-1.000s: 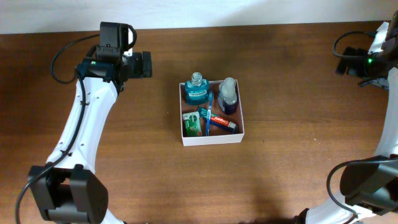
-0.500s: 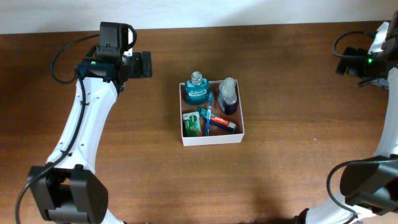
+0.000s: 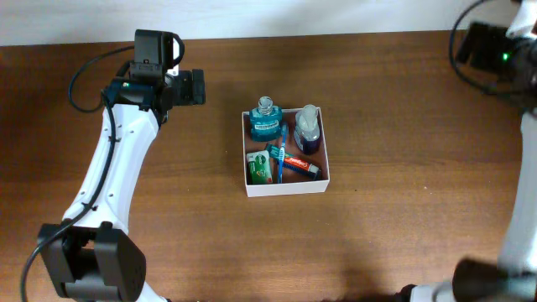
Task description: Pack container
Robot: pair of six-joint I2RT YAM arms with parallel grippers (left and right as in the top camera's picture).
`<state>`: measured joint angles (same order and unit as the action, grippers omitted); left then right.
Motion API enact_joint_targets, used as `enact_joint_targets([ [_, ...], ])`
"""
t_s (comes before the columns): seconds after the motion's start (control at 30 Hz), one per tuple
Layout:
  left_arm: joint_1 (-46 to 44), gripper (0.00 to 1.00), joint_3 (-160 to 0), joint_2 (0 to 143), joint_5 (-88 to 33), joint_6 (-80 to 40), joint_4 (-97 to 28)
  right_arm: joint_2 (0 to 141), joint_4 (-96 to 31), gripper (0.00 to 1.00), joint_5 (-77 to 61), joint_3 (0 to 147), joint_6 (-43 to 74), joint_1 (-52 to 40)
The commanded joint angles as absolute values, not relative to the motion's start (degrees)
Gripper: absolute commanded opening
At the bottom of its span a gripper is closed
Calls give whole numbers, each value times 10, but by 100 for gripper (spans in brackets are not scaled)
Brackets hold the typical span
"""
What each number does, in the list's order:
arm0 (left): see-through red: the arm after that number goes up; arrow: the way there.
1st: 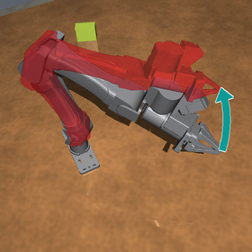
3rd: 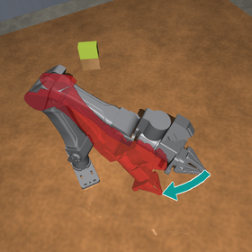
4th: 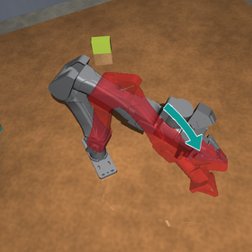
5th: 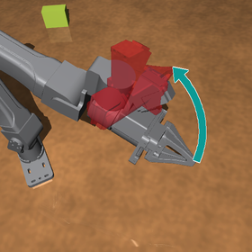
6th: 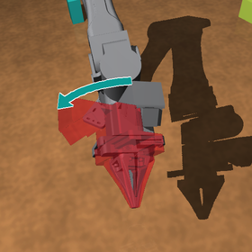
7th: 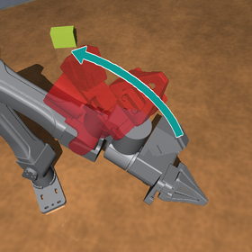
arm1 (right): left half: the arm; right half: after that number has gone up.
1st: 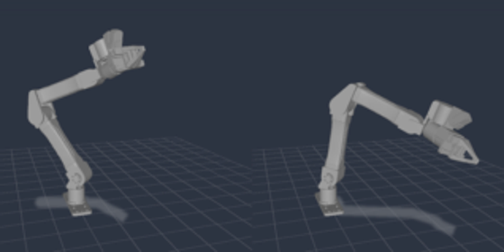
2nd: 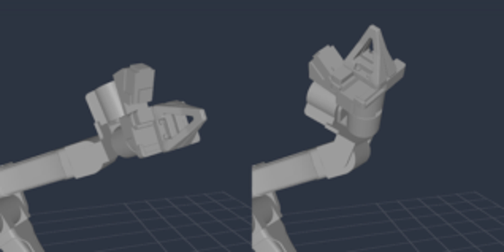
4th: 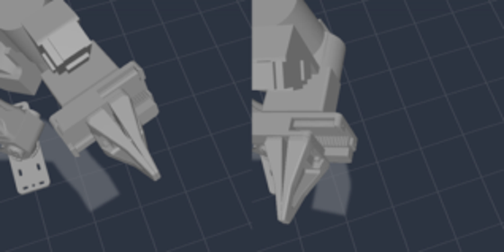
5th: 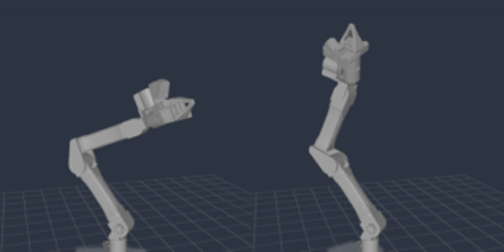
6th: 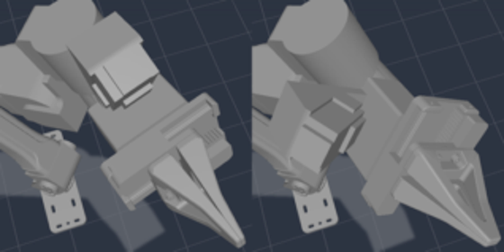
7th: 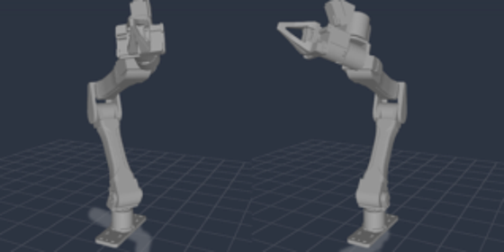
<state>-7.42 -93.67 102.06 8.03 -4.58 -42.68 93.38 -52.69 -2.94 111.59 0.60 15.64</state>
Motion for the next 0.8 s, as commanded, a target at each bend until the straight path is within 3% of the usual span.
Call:
enact_joint_targets([
  [0.0, -72, 99, -943, 1012, 88, -51, -427, 849, -509, 98, -25, 1124, -34, 107],
  [0.2, -72, 99, -943, 1012, 88, -51, -427, 750, -505, 98, -10, 1088, -34, 38],
  [0.37, -72, 99, -943, 1012, 88, -51, -427, 644, -456, 99, -11, 967, -34, 22],
  [0.6, -72, 99, -943, 1012, 88, -51, -427, 438, -318, 99, -47, 670, -34, 23],
  [0.77, -72, 99, -943, 1012, 88, -51, -427, 260, -137, 98, -74, 406, -34, 23],
])
